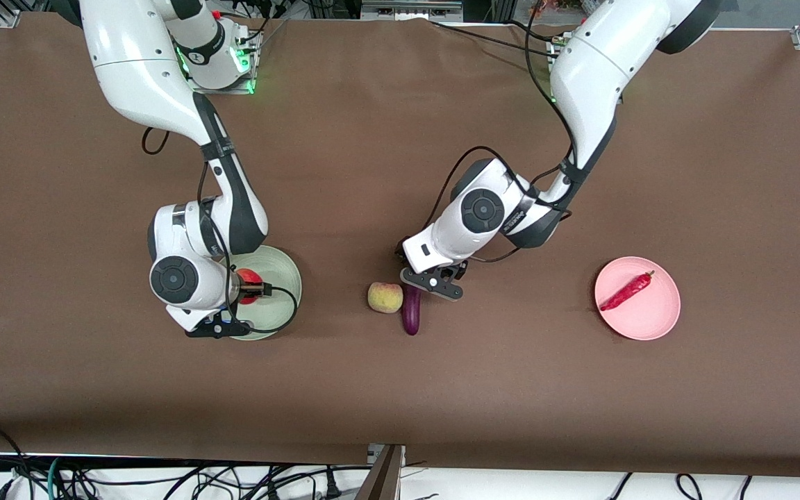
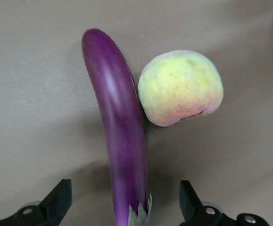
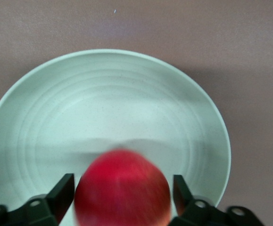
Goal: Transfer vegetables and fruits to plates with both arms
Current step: 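Place the apple on the green plate while the left gripper grasps the eggplant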
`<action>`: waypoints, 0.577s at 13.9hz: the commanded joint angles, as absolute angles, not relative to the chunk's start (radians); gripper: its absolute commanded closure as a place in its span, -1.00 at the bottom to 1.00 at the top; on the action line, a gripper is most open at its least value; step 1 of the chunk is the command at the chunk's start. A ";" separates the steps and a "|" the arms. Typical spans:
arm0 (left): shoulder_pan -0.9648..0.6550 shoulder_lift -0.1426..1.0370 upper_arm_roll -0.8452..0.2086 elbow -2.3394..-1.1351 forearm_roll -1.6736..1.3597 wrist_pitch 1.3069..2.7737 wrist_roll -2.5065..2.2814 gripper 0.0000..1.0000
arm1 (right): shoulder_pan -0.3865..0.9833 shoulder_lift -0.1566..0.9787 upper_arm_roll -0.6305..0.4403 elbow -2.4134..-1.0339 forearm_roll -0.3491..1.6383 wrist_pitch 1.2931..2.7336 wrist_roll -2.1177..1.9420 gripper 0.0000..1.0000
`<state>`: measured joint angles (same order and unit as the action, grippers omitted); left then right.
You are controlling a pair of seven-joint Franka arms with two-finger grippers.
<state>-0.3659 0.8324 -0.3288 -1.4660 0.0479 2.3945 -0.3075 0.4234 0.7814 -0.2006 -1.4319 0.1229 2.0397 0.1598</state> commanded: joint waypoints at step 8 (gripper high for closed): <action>-0.453 0.888 -0.259 -1.448 0.114 2.474 -0.348 0.41 | 0.485 0.733 -0.118 -1.365 0.141 2.029 0.394 -0.99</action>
<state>-0.4425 0.8722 -0.2750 -1.4659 0.0822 2.4678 -0.3365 0.4634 0.7497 -0.1477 -1.3775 0.1337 2.0399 0.2974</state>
